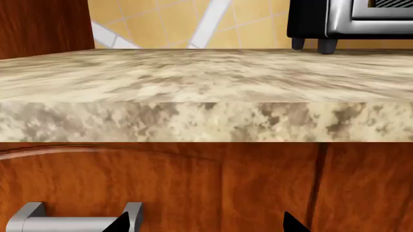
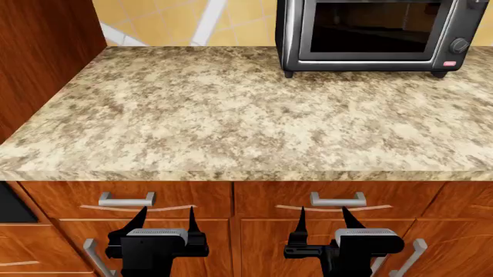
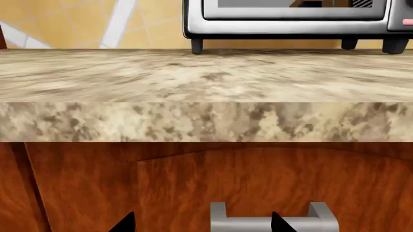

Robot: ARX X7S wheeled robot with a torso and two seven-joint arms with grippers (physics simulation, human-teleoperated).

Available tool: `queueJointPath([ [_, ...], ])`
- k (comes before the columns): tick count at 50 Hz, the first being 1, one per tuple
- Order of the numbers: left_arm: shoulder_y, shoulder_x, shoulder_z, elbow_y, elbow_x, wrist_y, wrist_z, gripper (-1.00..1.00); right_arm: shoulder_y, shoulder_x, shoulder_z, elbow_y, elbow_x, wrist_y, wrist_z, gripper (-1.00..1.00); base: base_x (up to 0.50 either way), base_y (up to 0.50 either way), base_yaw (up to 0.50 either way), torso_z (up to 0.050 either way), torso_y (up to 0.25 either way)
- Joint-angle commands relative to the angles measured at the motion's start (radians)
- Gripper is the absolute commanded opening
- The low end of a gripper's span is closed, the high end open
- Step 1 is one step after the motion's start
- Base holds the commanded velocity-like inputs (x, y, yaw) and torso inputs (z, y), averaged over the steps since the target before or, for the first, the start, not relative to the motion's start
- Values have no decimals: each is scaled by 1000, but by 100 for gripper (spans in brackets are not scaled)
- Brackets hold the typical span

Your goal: Preheat the oven by turning the temperature knob.

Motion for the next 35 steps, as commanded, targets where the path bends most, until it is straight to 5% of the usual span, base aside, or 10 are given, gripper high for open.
queueJointPath([
  [1, 0, -16, 19, -1, -15, 1, -18, 100, 1, 15, -22, 5, 3, -1, 28, 100, 0, 0, 0, 0, 0],
  [12, -4, -45, 49, 1, -46, 19, -63, 100, 7, 50, -62, 15, -1, -22, 87, 100, 0, 0, 0, 0, 0],
  [14, 1, -47, 49, 39, -42, 29, -81, 100, 10, 100, -110, -52, -213, -52, 179, 100, 0, 0, 0, 0, 0],
  [16, 1, -49, 39, 183, -62, 0, -96, 100, -17, 85, -74, -237, -97, 19, 133, 100, 0, 0, 0, 0, 0],
  [23, -75, -91, 0, 635, -148, -173, -127, 100, 49, 89, -122, -738, -198, 301, 80, 100, 0, 0, 0, 0, 0],
  [35, -125, -126, -40, 882, -181, -246, -182, 100, 93, 103, -230, -957, -294, 405, 38, 100, 0, 0, 0, 0, 0],
])
